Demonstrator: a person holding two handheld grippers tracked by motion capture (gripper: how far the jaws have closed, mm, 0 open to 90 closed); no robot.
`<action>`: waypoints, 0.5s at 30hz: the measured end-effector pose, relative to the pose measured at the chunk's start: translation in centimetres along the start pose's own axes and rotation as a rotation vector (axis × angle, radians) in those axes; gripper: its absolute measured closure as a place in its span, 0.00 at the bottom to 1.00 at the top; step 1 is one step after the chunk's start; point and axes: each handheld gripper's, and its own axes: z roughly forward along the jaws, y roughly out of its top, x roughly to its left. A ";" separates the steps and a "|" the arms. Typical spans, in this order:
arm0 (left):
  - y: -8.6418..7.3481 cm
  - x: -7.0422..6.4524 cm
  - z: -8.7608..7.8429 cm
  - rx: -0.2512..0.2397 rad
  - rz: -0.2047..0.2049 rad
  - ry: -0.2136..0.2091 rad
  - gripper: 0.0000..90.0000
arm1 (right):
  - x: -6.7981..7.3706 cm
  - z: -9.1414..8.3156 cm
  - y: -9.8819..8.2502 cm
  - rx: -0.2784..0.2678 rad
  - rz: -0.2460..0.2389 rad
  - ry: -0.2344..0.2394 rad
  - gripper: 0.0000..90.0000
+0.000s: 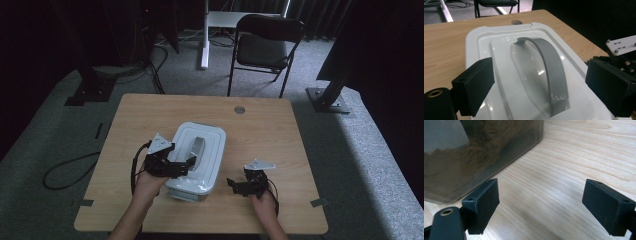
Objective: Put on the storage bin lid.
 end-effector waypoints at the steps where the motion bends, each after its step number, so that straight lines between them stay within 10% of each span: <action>1: 0.0 0.1 0.0 -0.003 0.000 0.005 0.10 | -0.1 0.0 0.0 -0.001 0.002 0.002 0.15; 15: -0.9 1.8 -1.1 0.008 0.002 0.074 0.10 | -0.6 -0.7 -0.2 -0.020 0.016 -0.010 0.15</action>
